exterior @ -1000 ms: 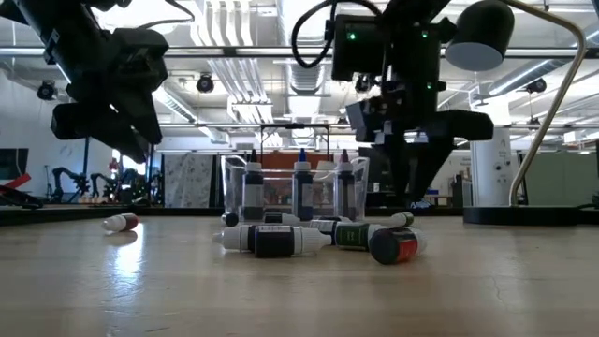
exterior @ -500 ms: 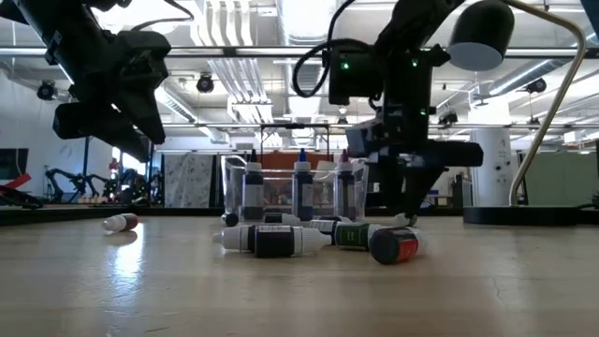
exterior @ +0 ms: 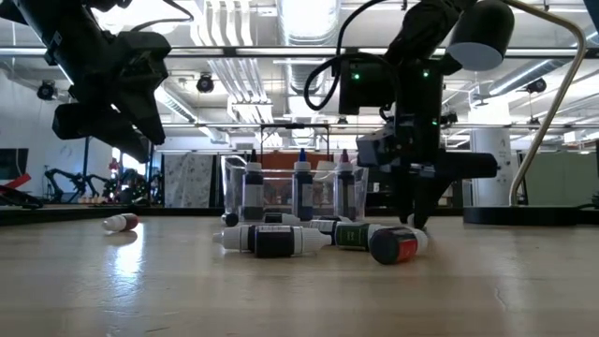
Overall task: Pick & Place food coloring
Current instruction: Put the small green food coloring bottle into the transparent bin, then put the small orange food coloring bottle into the transparent bin, then put the small black food coloring bottle into the transparent bin
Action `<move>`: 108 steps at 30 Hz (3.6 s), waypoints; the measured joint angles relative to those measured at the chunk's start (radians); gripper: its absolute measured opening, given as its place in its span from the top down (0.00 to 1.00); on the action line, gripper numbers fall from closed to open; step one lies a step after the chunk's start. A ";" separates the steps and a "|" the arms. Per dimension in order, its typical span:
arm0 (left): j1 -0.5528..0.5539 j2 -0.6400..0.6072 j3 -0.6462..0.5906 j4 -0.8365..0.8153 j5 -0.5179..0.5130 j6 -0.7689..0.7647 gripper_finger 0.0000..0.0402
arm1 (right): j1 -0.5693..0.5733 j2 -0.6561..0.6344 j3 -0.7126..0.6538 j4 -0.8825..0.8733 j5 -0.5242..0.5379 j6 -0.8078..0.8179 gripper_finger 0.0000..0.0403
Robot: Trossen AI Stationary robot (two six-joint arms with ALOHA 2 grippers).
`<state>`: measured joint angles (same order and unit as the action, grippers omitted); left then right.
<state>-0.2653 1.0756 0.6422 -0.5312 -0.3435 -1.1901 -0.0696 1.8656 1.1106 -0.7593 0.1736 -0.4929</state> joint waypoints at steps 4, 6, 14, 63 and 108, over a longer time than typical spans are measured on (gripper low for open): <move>0.000 0.000 -0.001 0.000 0.000 -0.011 0.55 | 0.000 0.001 0.004 -0.007 -0.003 0.037 0.82; 0.000 0.000 -0.001 0.000 0.002 -0.013 0.55 | 0.000 0.004 0.020 -0.022 -0.004 0.102 0.87; 0.000 0.000 -0.001 -0.001 0.010 -0.014 0.55 | -0.005 -0.116 0.249 -0.083 0.017 0.331 0.88; 0.029 0.330 0.002 -0.031 0.144 -0.318 0.58 | -0.096 -0.129 0.489 -0.398 0.146 1.020 0.46; 0.509 0.183 0.400 0.143 0.154 0.646 0.39 | -0.072 -0.180 0.489 -0.361 0.328 1.136 0.47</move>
<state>0.2435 1.2585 1.0425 -0.3883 -0.1891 -0.5445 -0.1421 1.6859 1.5993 -1.1206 0.5014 0.6435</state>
